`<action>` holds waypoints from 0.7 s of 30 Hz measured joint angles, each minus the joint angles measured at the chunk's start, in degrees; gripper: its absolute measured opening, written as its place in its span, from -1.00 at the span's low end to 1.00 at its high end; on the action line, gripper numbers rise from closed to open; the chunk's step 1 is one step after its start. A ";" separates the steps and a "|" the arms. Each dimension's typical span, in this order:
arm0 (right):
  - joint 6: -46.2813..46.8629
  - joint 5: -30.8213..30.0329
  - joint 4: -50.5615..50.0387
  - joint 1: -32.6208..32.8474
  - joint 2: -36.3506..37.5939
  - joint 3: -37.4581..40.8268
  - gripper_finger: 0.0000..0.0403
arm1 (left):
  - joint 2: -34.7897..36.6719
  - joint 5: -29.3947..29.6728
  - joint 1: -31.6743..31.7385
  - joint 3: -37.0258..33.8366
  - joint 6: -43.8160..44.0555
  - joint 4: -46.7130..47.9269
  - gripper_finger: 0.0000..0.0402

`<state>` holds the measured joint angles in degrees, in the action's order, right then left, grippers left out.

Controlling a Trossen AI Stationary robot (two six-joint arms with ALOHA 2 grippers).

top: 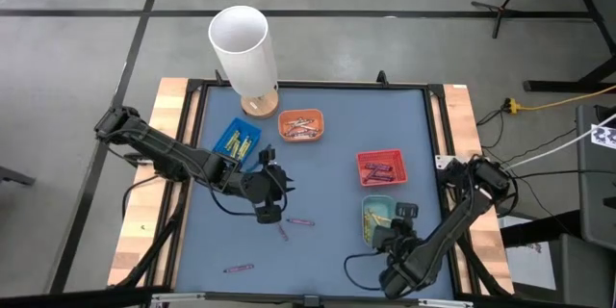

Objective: Sort crayons
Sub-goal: Put the yellow crayon into the light blue bin

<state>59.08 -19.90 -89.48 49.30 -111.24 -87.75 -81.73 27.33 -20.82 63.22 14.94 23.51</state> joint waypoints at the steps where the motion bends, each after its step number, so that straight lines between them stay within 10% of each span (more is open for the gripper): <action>1: 0.08 -0.02 0.42 -0.13 0.00 0.41 -0.84 | 0.00 -0.01 0.02 0.00 0.04 0.00 -0.58; 21: -0.84 0.00 4.83 -0.57 -0.02 1.27 -0.84 | -11.96 -19.54 -2.68 0.04 -2.10 1.77 -0.58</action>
<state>58.24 -19.90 -84.65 48.73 -111.26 -86.48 -93.70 7.79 -23.50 63.26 12.84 25.27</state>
